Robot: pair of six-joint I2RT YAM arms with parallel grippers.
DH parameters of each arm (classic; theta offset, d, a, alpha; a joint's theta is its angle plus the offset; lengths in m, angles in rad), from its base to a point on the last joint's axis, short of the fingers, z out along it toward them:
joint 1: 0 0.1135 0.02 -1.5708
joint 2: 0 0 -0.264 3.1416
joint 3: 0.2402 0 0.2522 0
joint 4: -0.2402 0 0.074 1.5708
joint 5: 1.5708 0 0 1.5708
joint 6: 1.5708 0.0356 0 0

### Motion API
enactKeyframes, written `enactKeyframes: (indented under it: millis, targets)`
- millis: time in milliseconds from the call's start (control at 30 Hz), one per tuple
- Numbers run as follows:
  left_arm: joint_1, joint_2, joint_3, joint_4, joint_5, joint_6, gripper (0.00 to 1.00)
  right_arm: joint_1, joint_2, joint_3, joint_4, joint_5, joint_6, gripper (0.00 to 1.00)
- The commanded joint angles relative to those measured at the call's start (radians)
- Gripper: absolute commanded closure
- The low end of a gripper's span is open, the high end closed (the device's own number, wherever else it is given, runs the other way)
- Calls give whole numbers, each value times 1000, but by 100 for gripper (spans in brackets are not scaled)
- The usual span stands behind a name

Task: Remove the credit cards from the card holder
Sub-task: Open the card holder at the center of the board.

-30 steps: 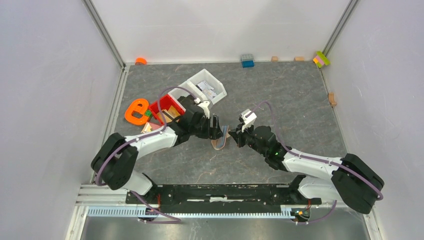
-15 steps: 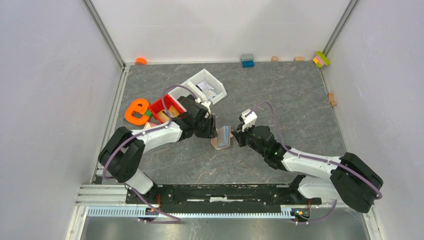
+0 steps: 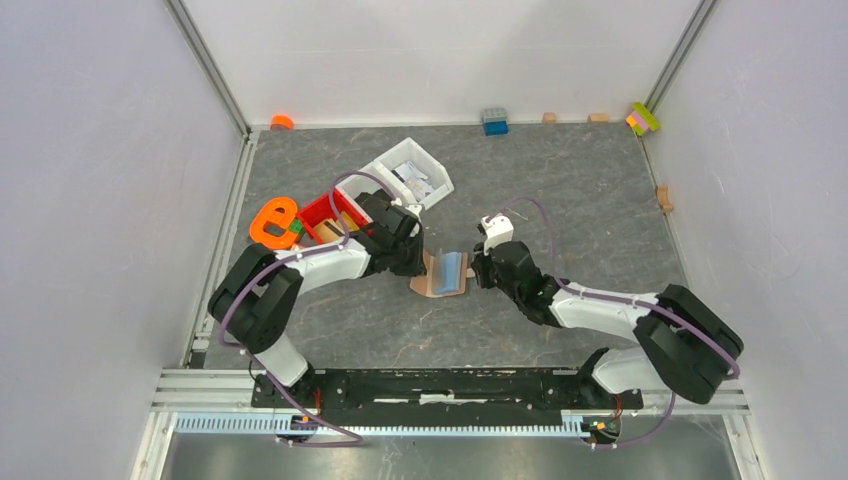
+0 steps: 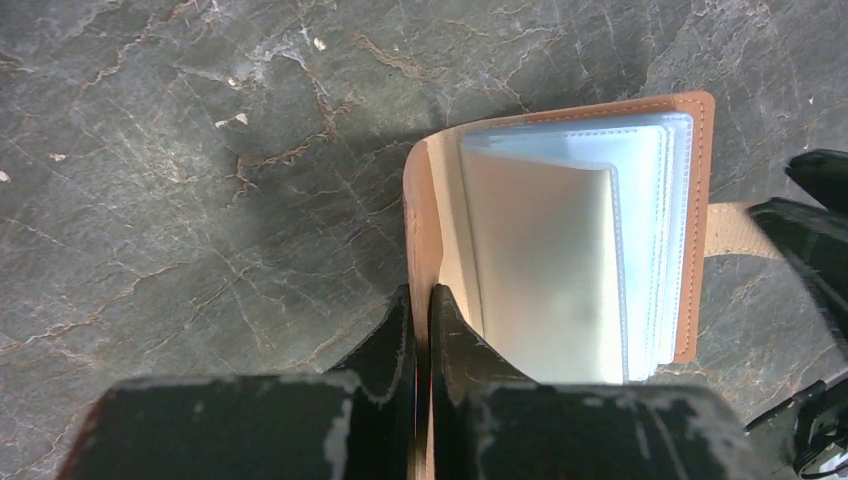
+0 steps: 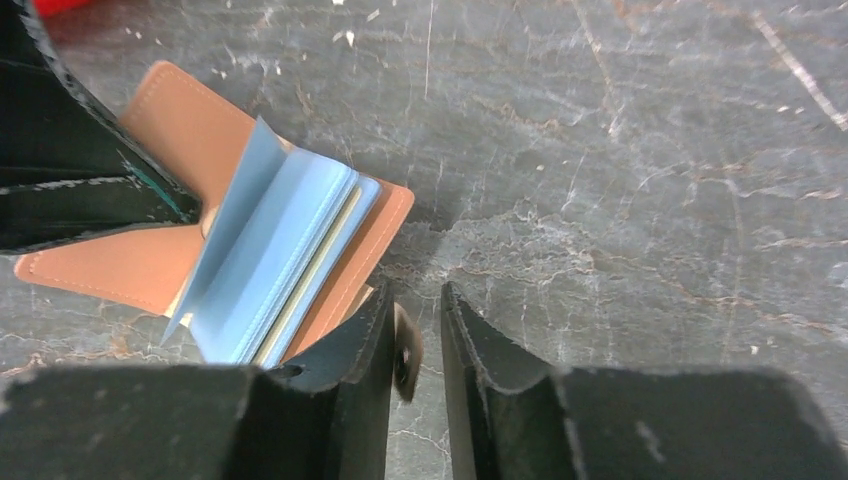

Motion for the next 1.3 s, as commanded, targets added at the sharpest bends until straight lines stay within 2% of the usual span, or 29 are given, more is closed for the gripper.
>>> enactKeyframes:
  millis: [0, 200, 333, 567, 700, 833, 1000, 1267]
  targets:
    - [4, 27, 32, -4, 1, 10, 98, -29, 70, 61, -14, -105, 46, 67]
    - [3, 67, 42, -4, -6, 7, 98, -63, 102, 39, 61, -269, 92, 50]
    - [4, 117, 63, -2, 26, -4, 98, -78, 100, 8, 122, -341, 123, 49]
    - [4, 118, 57, 16, 48, -11, 98, -84, 122, -13, 218, -453, 140, 50]
    - [4, 115, 56, 21, 55, -13, 98, -84, 119, -15, 224, -456, 139, 48]
    - [6, 78, 26, 55, 51, -24, 98, -85, 104, -26, 222, -431, 146, 34]
    - [11, 19, -18, 106, 54, -42, 98, -87, 84, -51, 254, -427, 159, 24]
    - [12, -38, -50, 140, 67, -50, 98, -87, 90, -56, 296, -486, 170, 15]
